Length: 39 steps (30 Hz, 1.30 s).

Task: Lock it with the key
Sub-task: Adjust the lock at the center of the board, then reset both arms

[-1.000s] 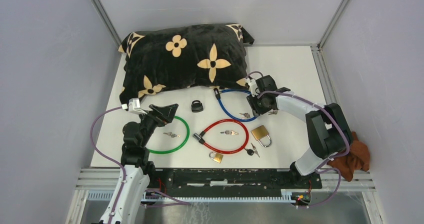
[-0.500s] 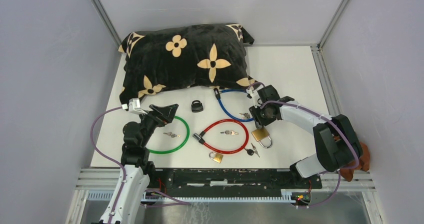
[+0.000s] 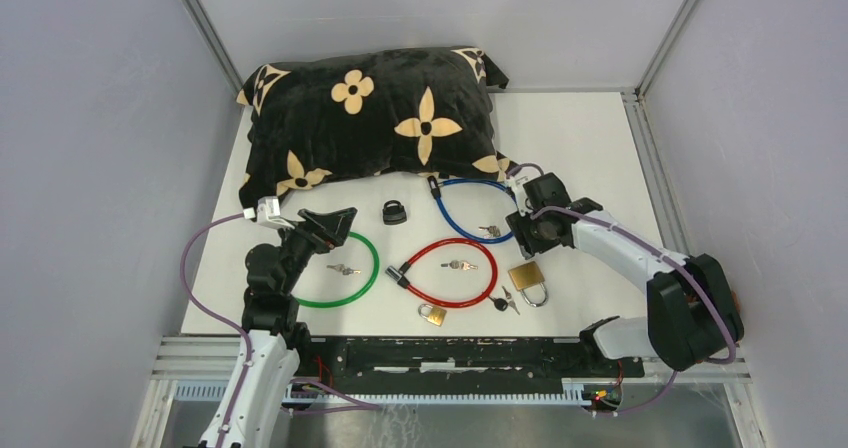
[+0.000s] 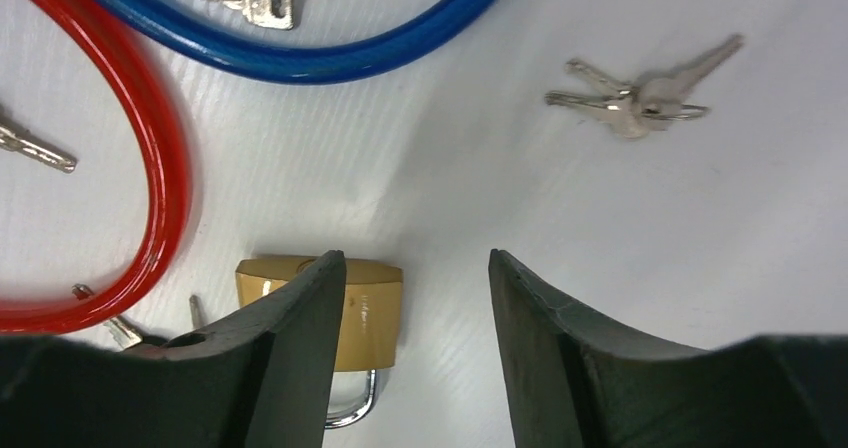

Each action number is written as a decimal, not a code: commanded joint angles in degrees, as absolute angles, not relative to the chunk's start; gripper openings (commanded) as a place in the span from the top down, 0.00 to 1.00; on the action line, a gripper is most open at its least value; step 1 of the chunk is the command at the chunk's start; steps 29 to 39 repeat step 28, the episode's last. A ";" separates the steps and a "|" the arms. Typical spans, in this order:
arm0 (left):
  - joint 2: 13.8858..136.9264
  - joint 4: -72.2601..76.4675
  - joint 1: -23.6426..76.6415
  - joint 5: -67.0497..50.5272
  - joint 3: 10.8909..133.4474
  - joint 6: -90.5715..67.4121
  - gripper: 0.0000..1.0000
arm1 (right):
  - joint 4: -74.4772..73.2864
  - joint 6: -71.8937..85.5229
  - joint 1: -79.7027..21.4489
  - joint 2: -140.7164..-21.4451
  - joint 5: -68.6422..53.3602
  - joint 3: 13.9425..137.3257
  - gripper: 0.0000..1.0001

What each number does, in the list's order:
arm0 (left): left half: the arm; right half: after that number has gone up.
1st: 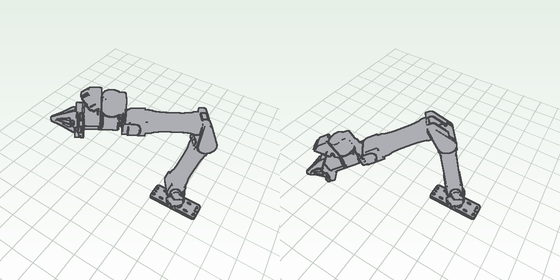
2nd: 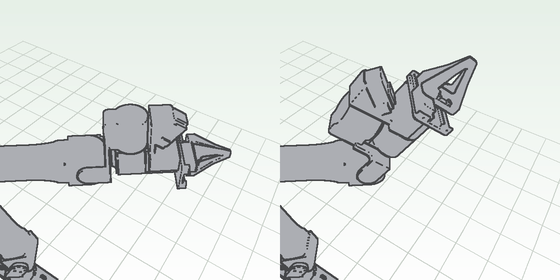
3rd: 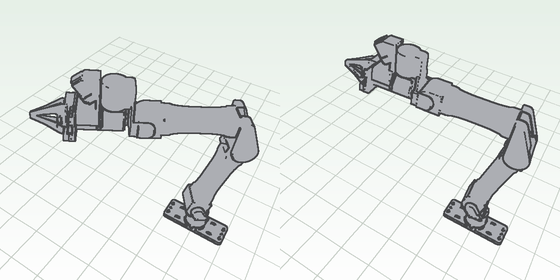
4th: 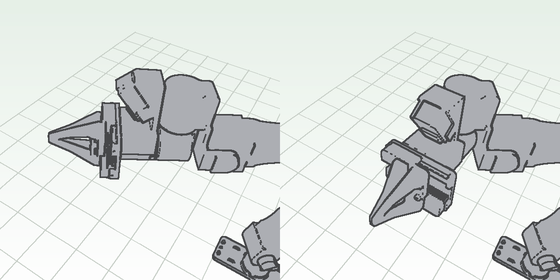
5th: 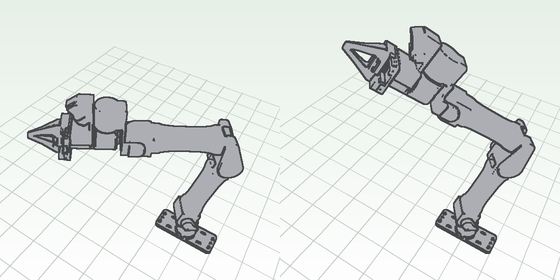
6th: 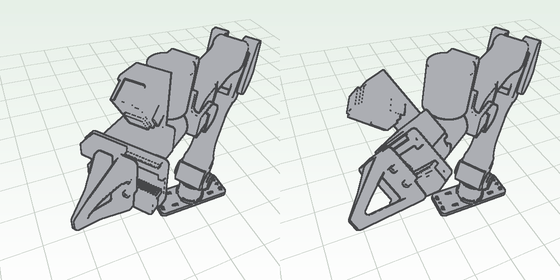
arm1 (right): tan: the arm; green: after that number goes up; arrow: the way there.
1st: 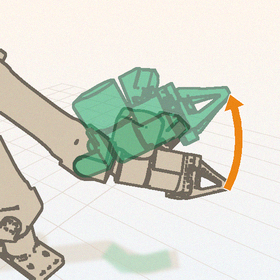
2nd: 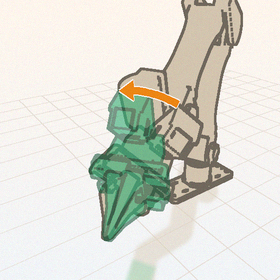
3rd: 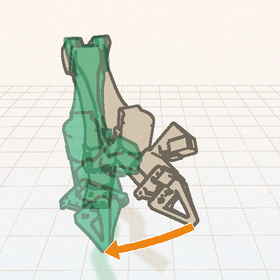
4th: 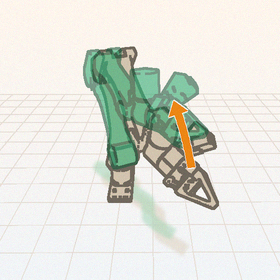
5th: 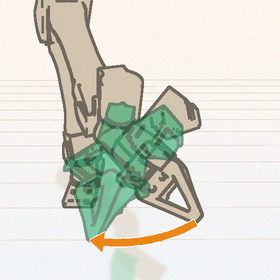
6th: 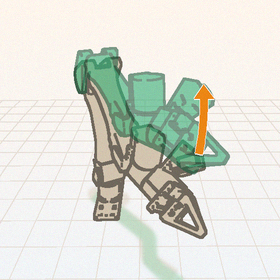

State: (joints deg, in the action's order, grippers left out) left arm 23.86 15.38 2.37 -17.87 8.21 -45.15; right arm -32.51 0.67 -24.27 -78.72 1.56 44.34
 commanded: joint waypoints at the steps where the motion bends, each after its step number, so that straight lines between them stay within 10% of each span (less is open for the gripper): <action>1: 22.83 17.56 2.12 -16.37 8.37 -44.53 0.00 | -28.43 1.48 -22.54 -72.34 11.39 45.04 0.37; 12: 18.19 5.54 -4.11 -0.87 11.74 -35.80 0.00 | -13.44 1.30 -20.91 -59.39 19.32 36.32 0.11; 39: 20.03 3.65 -5.27 1.58 11.69 -34.88 0.00 | -9.29 2.73 -20.89 -56.57 26.09 31.87 0.10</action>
